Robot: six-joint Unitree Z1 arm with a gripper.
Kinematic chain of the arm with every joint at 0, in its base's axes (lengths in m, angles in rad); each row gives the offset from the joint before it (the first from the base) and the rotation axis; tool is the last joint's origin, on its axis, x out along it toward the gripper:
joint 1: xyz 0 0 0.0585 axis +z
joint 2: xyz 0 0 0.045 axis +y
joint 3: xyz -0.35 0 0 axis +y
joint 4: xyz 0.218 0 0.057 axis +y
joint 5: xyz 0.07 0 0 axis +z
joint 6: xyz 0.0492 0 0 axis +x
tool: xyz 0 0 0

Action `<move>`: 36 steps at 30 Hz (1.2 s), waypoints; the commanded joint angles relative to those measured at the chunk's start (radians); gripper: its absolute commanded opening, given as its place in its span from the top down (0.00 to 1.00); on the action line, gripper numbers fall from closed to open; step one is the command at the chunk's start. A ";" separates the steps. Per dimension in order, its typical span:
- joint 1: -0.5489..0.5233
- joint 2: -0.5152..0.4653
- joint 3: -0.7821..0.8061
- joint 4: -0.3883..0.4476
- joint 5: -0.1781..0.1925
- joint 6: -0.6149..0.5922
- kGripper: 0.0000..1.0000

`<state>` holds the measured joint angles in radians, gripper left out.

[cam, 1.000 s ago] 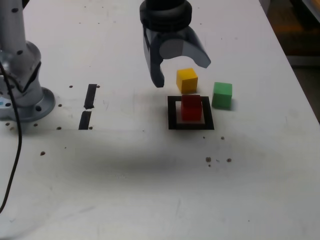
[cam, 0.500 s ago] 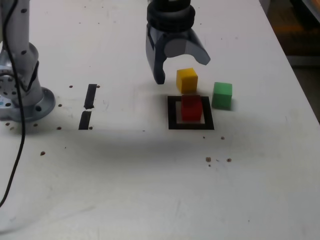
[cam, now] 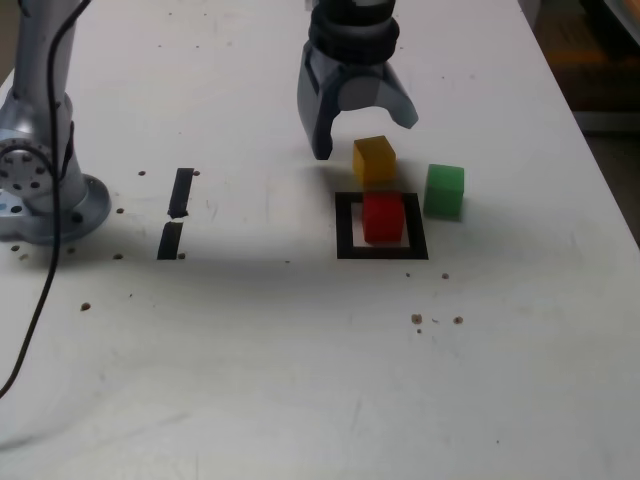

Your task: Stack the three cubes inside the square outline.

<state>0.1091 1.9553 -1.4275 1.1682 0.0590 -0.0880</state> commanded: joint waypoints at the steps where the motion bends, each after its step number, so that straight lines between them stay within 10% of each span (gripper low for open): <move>1: 0.009 0.009 -0.007 0.007 0.003 0.007 0.01; 36: 0.015 0.118 -0.075 0.010 -0.033 0.036 0.05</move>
<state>0.1256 2.0690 -1.4975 1.1801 0.0290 -0.0540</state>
